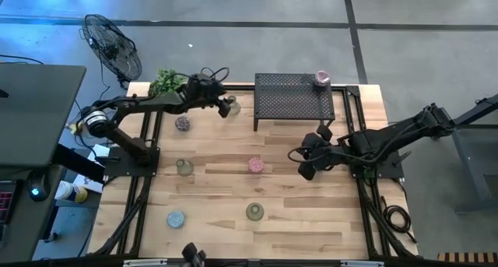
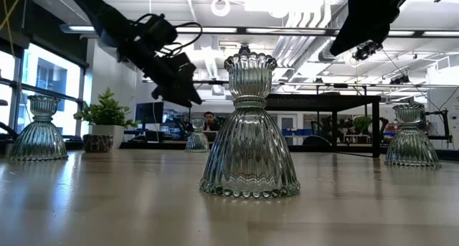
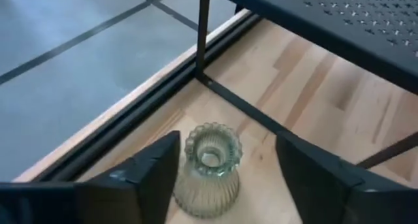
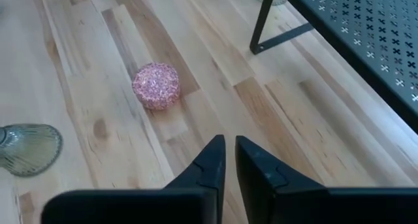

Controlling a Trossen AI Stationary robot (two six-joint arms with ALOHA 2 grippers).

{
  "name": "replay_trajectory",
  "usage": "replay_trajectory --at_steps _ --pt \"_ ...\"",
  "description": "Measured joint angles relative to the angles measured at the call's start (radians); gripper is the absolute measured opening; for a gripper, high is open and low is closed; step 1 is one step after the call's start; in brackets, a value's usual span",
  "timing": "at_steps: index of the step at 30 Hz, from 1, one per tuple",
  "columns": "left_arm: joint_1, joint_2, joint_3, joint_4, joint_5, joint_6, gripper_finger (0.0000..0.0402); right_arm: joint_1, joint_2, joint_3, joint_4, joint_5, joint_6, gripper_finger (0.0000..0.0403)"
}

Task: Pick & Place candle stick holders
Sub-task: Put the green glass candle holder on the shelf

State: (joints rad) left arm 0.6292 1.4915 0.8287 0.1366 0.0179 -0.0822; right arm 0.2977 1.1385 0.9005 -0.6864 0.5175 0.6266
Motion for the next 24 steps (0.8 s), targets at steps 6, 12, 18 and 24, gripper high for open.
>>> replay_trajectory --at_steps 6,12,18,24 --pt "0.000 0.114 0.068 -0.014 -0.055 0.035 0.0286 0.000 0.000 0.000 0.039 0.001 -0.044 0.0008" --pt "0.000 0.160 0.091 -0.008 -0.094 0.052 0.0287 0.000 0.000 0.000 0.058 0.000 -0.070 0.0002" --pt "0.000 0.199 0.091 -0.021 -0.094 0.054 0.0287 0.000 0.000 0.000 0.067 0.000 -0.085 0.0002" --pt "0.000 0.217 0.091 -0.020 -0.091 0.067 0.0268 0.000 0.000 0.000 0.069 0.004 -0.086 0.0002"
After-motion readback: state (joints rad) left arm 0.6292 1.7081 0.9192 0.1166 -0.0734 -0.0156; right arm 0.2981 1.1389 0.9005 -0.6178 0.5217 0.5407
